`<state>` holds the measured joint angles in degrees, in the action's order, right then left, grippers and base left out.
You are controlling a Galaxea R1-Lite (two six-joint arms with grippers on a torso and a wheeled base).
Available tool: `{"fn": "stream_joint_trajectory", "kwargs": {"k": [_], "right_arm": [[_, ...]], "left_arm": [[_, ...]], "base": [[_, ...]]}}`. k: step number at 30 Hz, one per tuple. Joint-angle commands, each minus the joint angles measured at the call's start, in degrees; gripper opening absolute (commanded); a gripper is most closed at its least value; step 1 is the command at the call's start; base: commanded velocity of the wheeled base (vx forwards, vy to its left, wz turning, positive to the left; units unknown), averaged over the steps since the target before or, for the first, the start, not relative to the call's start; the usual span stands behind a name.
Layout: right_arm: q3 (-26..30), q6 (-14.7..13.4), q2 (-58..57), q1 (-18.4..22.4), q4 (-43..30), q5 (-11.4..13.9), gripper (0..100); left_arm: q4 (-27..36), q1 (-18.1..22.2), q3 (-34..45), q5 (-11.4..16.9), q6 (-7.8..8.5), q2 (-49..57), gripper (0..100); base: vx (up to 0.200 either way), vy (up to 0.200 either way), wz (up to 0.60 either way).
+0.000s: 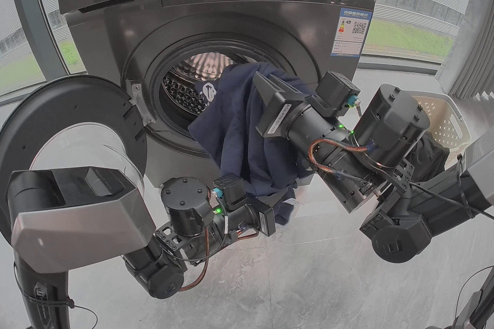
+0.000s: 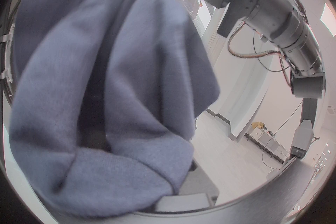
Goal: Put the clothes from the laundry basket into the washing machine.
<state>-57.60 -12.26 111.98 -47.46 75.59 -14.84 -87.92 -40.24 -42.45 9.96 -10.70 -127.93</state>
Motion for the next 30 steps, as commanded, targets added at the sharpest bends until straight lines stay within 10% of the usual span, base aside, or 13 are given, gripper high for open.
{"fn": "stream_joint_trajectory", "kwargs": {"k": [1, 15, 30], "right_arm": [[0.03, -0.13, 0.43, -0.09, -0.10, -0.19, 100], [3.90, 0.49, -1.33, 2.37, -0.10, -0.11, 100], [20.77, 2.07, -4.67, 5.89, -1.06, 2.27, 100]], "left_arm": [[-0.68, -0.72, 1.31, -0.03, -0.02, 1.72, 0], [-0.59, 4.56, -1.59, -3.37, -0.28, 2.68, 0], [-0.76, 7.02, 5.45, -4.69, -0.46, 13.67, 0]], "base": [[0.000, 0.000, 0.00], [0.000, 0.000, 0.00], [0.000, 0.000, 0.00]]}}
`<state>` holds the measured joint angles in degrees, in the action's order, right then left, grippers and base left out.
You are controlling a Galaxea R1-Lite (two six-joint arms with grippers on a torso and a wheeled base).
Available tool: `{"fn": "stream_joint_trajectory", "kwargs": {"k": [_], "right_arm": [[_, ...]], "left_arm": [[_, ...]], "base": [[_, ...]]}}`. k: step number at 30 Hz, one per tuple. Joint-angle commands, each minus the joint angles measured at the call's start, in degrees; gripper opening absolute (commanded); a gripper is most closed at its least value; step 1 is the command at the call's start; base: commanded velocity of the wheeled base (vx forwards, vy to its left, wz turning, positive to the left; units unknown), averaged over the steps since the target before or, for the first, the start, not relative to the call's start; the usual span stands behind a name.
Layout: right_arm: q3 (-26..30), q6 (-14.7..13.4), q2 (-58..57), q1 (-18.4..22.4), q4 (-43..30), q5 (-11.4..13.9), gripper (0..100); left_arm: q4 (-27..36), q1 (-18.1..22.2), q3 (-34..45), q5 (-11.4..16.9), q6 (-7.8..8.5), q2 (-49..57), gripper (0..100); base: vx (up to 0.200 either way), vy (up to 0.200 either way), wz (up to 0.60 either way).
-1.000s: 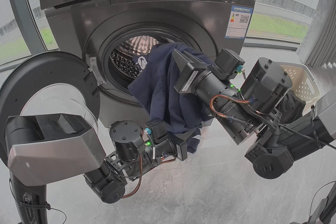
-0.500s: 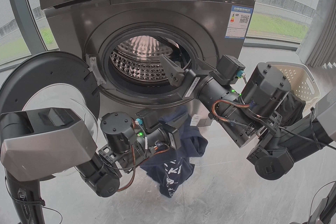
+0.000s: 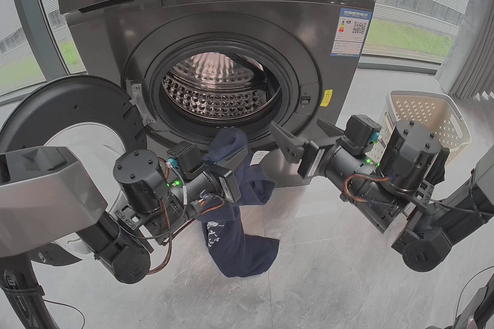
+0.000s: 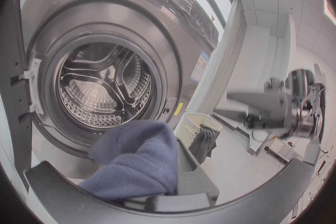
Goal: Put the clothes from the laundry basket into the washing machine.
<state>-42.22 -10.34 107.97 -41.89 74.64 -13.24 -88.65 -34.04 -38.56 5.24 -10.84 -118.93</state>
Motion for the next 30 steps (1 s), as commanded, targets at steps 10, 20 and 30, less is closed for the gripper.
{"fn": "stream_joint_trajectory", "kwargs": {"k": [10, 20, 30], "right_arm": [[9.08, 0.05, 3.30, -0.56, -0.29, 1.11, 100], [4.86, -7.50, 9.98, -0.92, 0.42, 5.07, 100], [-0.24, -16.56, 12.97, 0.67, 0.06, 5.15, 100]], "left_arm": [[-0.03, 3.71, 0.06, 0.65, -0.50, 7.75, 0], [-0.03, 3.54, -1.26, 0.56, -0.32, 8.01, 0], [-0.03, 3.19, -1.08, 0.38, -0.41, 8.01, 0]], "base": [[0.000, 0.000, 0.00], [0.000, 0.000, 0.00], [0.000, 0.000, 0.00]]}}
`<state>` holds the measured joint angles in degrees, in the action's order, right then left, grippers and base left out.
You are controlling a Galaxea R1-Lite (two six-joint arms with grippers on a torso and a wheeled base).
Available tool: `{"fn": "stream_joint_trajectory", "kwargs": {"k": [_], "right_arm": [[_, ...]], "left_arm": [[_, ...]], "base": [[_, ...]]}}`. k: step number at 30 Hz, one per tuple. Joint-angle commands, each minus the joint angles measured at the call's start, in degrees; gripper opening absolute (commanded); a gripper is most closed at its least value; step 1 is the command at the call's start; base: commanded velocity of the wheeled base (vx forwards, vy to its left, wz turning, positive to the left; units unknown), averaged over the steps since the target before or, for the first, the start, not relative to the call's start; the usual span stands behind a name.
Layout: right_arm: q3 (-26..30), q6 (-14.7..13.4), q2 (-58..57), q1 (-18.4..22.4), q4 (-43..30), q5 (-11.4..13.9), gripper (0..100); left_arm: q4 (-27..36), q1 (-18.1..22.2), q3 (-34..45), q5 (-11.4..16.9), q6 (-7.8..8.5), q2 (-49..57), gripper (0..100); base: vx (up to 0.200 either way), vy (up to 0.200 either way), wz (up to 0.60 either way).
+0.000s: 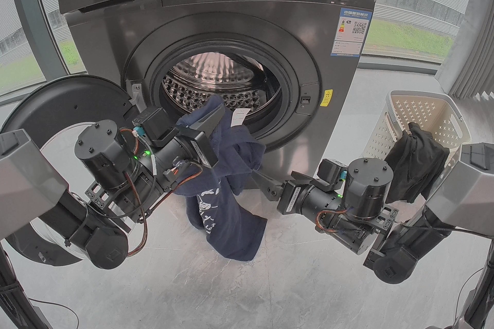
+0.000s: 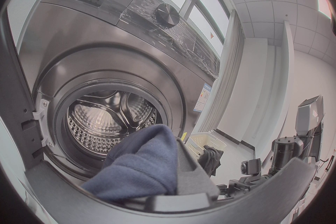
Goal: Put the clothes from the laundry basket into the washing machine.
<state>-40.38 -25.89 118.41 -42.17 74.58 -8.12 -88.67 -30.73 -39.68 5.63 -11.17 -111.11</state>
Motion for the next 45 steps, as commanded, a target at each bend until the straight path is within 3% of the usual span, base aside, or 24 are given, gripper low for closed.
{"fn": "stream_joint_trajectory", "kwargs": {"k": [1, 15, 19, 24, 30, 36, 37, 45], "right_arm": [[-2.78, -1.27, 2.97, 1.21, 0.12, 0.03, 100], [-8.67, -2.76, 7.10, -0.20, 0.56, 0.03, 100], [-9.81, -4.52, 7.45, -0.11, 0.65, 0.03, 100], [-9.90, -5.04, 7.63, -0.20, 0.92, 0.03, 100], [-9.90, -7.86, 7.28, -1.25, 1.00, 0.12, 100], [-10.51, -8.21, 7.89, -1.78, 2.59, 0.12, 100], [-10.60, -8.21, 7.98, -2.13, 3.03, 0.21, 0], [-10.69, -8.74, 8.59, -3.54, 4.96, 0.82, 0]], "left_arm": [[-0.01, -0.12, 0.04, -0.01, -0.08, 0.10, 0], [-0.01, -0.56, 0.22, -0.01, -0.08, 0.01, 0], [-0.01, -0.64, 0.22, -0.01, 0.00, 0.01, 0], [-0.01, -0.64, 0.39, -0.01, 0.00, -0.25, 0], [-0.10, -0.64, 0.13, -0.09, 0.00, -0.52, 0], [-0.10, -0.64, 0.22, -0.09, 0.00, -0.52, 0], [-0.01, -0.64, 0.22, -0.09, 0.00, -0.52, 0], [-0.01, -0.64, 0.31, -0.09, 0.00, -0.52, 0]], "base": [[0.000, 0.000, 0.00], [0.000, 0.000, 0.00], [0.000, 0.000, 0.00], [0.000, 0.000, 0.00], [0.000, 0.000, 0.00], [0.000, 0.000, 0.00], [0.000, 0.000, 0.00], [0.000, 0.000, 0.00]]}}
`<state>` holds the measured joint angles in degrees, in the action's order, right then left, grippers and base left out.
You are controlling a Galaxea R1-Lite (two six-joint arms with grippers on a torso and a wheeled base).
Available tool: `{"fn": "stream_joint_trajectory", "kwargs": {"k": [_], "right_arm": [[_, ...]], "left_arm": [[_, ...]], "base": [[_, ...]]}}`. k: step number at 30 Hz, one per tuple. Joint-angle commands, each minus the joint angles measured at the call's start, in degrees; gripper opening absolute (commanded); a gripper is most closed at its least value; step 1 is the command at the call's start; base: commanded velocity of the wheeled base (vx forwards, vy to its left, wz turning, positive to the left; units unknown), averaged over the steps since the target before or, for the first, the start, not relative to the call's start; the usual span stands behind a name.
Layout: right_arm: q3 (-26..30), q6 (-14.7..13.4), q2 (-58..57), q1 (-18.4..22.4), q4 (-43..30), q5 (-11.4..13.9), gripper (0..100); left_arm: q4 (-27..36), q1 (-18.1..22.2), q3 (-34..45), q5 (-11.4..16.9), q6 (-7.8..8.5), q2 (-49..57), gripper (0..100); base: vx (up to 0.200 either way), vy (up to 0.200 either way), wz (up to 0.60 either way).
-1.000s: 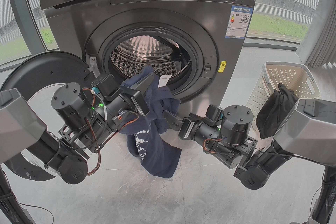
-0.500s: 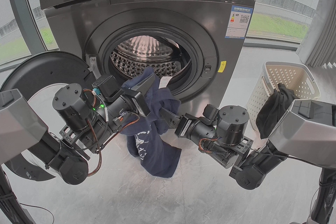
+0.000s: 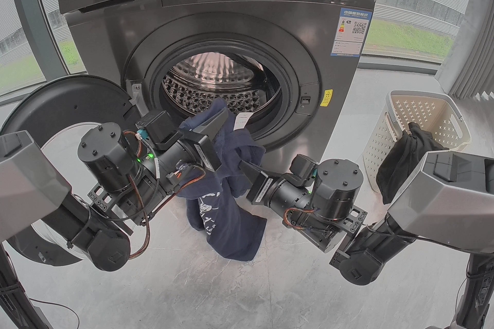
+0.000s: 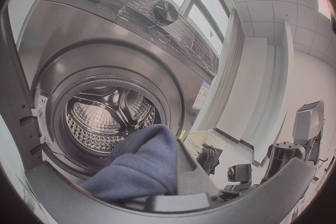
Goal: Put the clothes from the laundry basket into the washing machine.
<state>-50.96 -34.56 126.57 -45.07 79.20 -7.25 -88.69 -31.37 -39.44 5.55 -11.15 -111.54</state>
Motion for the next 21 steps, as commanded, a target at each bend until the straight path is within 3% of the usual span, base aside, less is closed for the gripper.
{"fn": "stream_joint_trajectory", "kwargs": {"k": [1, 7, 15, 16, 21], "right_arm": [[-0.11, 0.02, 0.43, -0.63, 0.51, -0.04, 0], [1.21, 0.02, -0.45, -0.72, 0.60, -0.48, 0], [5.34, 2.22, -1.68, -0.02, -0.36, -0.92, 0], [5.61, 2.22, -1.59, 0.07, -0.10, -0.92, 100], [5.25, 2.22, -1.07, 0.86, 0.95, -0.66, 100]], "left_arm": [[0.00, -0.01, 0.06, -0.01, -0.10, -0.17, 0], [0.00, 0.17, -0.03, -0.01, -0.10, -0.25, 0], [0.00, 0.43, -0.20, -0.01, -0.10, -0.08, 0], [0.00, 0.43, -0.20, -0.01, -0.10, 0.01, 0], [0.00, 0.25, -0.03, 0.17, -0.10, 0.36, 0]], "base": [[0.000, 0.000, 0.00], [0.000, 0.000, 0.00], [0.000, 0.000, 0.00], [0.000, 0.000, 0.00], [0.000, 0.000, 0.00]]}}
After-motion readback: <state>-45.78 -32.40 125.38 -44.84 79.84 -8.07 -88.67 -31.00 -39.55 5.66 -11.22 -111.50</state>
